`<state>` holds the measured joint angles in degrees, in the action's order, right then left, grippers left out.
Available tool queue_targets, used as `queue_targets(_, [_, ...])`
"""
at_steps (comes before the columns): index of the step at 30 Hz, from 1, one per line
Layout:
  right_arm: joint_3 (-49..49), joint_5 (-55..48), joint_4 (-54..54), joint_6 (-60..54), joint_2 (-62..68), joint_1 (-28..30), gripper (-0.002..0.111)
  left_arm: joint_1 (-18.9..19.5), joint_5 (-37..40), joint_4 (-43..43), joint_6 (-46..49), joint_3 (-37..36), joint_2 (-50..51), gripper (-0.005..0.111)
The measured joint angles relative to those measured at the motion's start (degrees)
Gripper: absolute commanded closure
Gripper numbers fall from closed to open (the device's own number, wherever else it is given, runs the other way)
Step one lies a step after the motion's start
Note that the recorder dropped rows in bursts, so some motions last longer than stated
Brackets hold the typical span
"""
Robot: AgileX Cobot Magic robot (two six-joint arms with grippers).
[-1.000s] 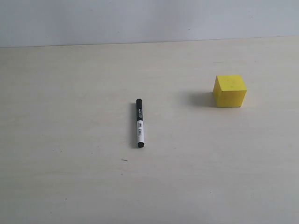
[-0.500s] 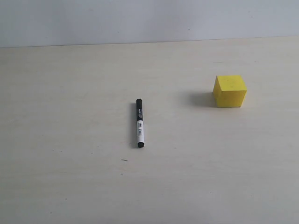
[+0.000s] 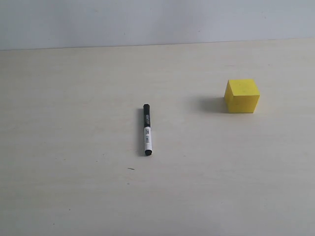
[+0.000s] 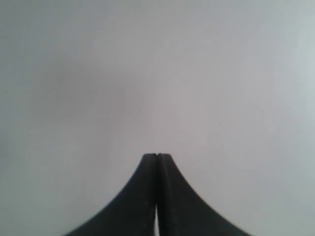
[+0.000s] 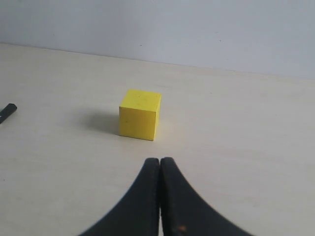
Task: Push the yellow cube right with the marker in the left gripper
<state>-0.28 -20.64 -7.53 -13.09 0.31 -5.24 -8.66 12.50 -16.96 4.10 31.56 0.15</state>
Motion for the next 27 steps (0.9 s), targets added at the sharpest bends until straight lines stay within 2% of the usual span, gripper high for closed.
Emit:
queue_targets(12, [0.0,0.0,0.0,0.0,0.0,0.0,0.108,0.0,0.0,0.7,0.0,0.0,0.0,0.107])
queue_targets(20, [0.0,0.0,0.0,0.0,0.0,0.0,0.108,0.0,-0.1,14.2,0.0,0.0,0.0,0.107])
queue_targets(27, [0.0,0.0,0.0,0.0,0.0,0.0,0.108,0.0,-0.9,17.0,0.3,-5.3,0.0,0.107])
